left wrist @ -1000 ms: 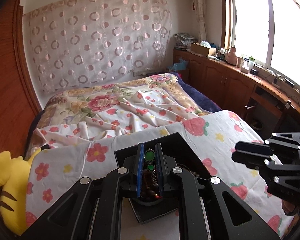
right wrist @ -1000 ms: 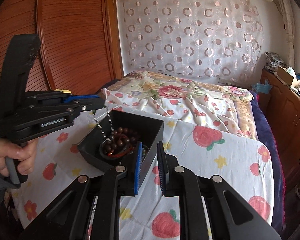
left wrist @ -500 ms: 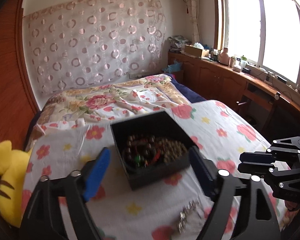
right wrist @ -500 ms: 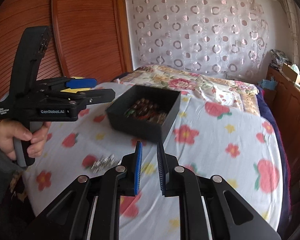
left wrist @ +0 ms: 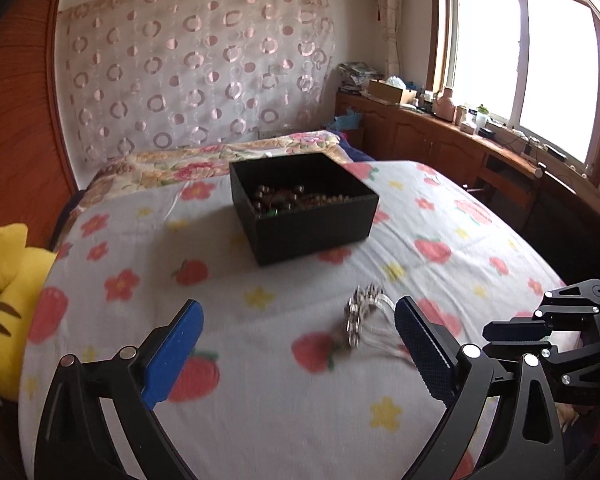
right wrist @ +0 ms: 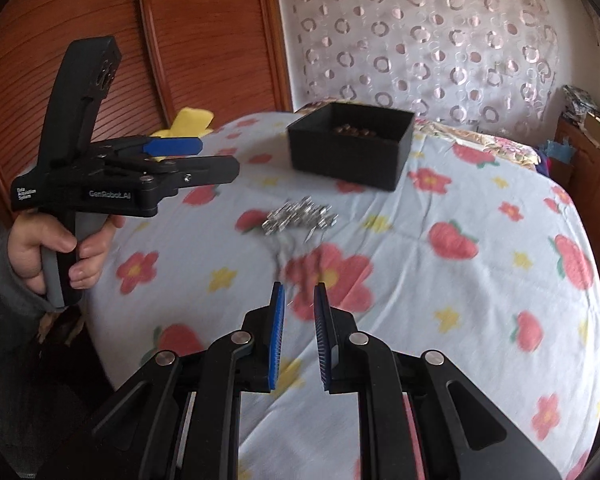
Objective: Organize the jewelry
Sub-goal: 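Move both open tools back toward the silver hair comb and gold ring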
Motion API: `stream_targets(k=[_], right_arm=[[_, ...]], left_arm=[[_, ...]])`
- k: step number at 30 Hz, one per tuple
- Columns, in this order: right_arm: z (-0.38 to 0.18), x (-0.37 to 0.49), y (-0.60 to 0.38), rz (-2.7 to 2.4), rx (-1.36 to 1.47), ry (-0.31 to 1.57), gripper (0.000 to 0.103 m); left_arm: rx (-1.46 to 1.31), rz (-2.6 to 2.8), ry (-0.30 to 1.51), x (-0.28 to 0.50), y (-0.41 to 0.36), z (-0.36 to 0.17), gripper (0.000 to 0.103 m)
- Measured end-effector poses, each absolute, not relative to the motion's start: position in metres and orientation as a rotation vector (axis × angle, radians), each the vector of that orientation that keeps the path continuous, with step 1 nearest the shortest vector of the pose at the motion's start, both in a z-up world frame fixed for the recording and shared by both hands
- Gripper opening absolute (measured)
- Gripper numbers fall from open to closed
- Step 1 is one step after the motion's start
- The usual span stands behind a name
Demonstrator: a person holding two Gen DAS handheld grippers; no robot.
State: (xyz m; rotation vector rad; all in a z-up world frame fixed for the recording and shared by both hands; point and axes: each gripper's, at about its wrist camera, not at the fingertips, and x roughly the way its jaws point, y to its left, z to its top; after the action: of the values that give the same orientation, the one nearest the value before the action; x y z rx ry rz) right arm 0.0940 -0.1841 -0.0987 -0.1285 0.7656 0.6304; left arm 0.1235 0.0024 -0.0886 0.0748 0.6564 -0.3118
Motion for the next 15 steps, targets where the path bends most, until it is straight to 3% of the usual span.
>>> stream_targets(k=[15], right_arm=[[-0.117, 0.063, -0.153, 0.658, -0.219, 0.828, 0.017]], left_arm=[[0.065, -0.294, 0.652, 0.078, 0.015, -0.094, 0.093]])
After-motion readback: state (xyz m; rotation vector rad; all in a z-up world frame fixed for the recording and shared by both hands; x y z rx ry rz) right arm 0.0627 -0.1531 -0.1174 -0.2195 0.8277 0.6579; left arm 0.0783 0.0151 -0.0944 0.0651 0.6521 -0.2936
